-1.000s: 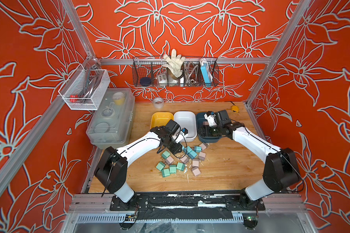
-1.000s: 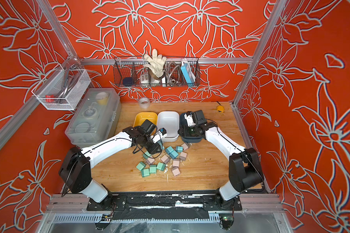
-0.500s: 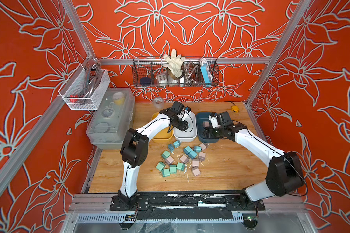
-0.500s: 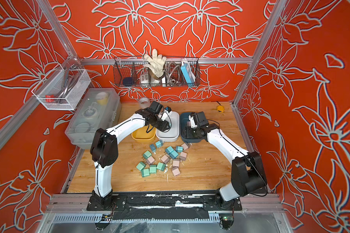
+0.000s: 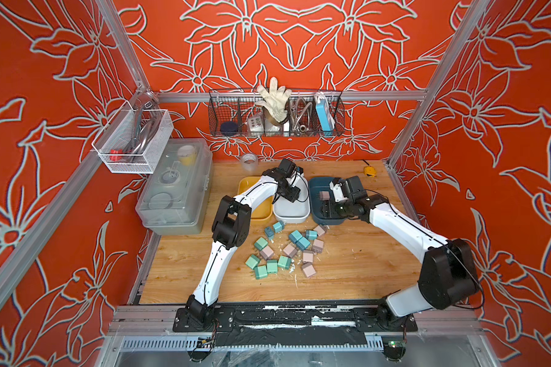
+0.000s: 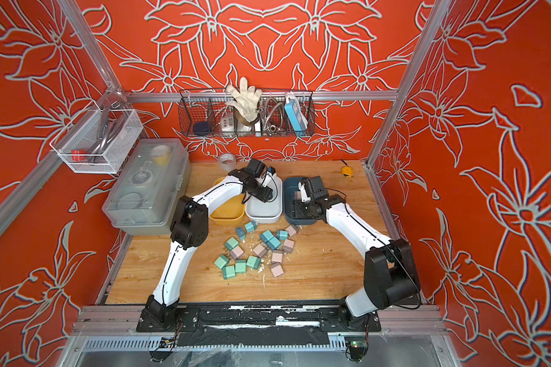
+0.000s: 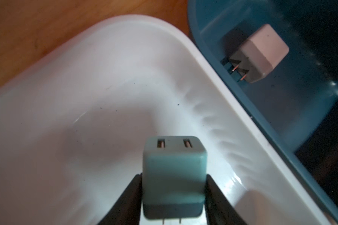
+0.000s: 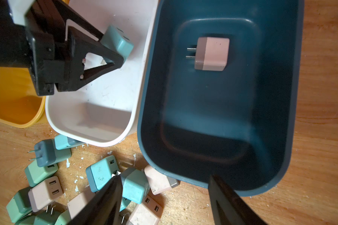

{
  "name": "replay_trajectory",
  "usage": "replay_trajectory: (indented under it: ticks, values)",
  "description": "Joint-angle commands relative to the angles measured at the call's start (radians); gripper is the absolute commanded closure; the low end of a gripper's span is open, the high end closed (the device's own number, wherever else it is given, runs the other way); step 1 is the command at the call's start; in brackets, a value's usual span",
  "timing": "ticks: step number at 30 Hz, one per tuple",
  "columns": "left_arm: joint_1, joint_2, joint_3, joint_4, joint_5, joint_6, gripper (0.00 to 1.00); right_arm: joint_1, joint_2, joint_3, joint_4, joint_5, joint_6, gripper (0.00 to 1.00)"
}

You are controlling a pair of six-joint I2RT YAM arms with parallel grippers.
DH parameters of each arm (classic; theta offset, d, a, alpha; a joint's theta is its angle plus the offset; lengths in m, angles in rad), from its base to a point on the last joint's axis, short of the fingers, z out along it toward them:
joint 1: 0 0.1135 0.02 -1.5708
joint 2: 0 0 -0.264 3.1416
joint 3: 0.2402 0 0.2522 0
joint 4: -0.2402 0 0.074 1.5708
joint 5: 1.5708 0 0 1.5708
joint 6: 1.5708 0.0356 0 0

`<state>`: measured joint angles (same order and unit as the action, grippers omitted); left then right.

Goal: Place the plugs by color into the storage box
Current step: Place the plug in the storage box.

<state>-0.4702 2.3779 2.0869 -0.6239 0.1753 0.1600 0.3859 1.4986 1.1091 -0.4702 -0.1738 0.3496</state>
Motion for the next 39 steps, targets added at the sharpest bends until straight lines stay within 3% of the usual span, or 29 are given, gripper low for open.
replay_trajectory:
  ticks: [1, 7, 17, 26, 39]
  values:
    - [0.005, -0.005, 0.029, -0.01, -0.018, 0.015, 0.43, -0.004, 0.006, -0.002, -0.001, 0.01, -0.012, 0.25]
    - [0.005, -0.026, 0.023, -0.015, -0.015, 0.029, 0.38, -0.004, 0.014, -0.003, 0.008, -0.005, -0.006, 0.25]
    - [0.004, -0.096, -0.003, 0.007, 0.019, 0.021, 0.43, -0.004, 0.007, -0.008, 0.015, -0.013, -0.008, 0.25]
    - [0.005, -0.23, -0.113, 0.065, 0.003, 0.047, 0.45, -0.004, -0.014, -0.014, 0.024, -0.032, -0.006, 0.25]
    - [-0.005, -0.562, -0.488, 0.104, 0.001, 0.036, 0.45, 0.002, -0.047, -0.026, 0.06, -0.145, 0.05, 0.26]
